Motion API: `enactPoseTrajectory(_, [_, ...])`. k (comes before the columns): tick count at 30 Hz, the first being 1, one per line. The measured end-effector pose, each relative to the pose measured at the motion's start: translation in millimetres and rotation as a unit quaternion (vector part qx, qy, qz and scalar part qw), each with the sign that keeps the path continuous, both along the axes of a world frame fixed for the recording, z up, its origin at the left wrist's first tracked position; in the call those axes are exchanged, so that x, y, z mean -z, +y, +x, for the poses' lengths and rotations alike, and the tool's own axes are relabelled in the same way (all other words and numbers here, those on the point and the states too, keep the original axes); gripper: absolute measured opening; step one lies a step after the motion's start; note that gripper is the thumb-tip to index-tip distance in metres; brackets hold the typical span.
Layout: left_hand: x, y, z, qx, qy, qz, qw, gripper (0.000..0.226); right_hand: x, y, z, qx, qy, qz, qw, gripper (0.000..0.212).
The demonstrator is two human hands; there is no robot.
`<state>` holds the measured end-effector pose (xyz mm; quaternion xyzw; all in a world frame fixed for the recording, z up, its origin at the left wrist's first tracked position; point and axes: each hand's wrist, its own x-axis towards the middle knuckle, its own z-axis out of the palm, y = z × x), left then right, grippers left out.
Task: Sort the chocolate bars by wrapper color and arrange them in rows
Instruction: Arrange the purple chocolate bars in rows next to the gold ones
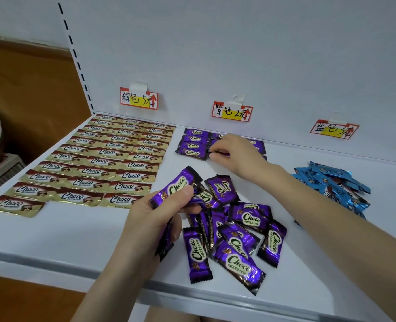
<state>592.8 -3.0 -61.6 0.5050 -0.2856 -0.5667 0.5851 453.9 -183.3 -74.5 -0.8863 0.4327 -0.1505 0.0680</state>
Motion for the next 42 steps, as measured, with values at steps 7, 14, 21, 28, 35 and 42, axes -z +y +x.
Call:
enactPoseTrajectory(7, [0, 0, 0, -0.002, -0.002, 0.001, 1.000, 0.030, 0, -7, 21, -0.036, 0.043, 0.009, 0.998, 0.023])
enactPoseTrajectory(14, [0, 1, 1, 0.003, -0.009, 0.005, 1.000, 0.030, 1, -5, 21, -0.032, 0.042, 0.008, 0.999, 0.024])
enactPoseTrajectory(21, [1, 2, 0, 0.005, -0.015, 0.000, 1.000, 0.031, -1, -6, 11, -0.003, 0.012, 0.003, 1.000, 0.027])
enactPoseTrajectory(28, [6, 1, 1, 0.009, -0.010, -0.009, 1.000, 0.031, -5, 0, -10, -0.014, 0.006, -0.005, 1.000, 0.026])
enactPoseTrajectory(35, [3, 3, 4, 0.012, -0.020, -0.004, 1.000, 0.025, 0, -9, 29, -0.053, 0.033, -0.009, 0.998, 0.028])
enactPoseTrajectory(42, [4, 3, 4, 0.018, -0.027, -0.004, 0.999, 0.027, 4, -10, 34, -0.042, 0.036, -0.016, 0.998, 0.030])
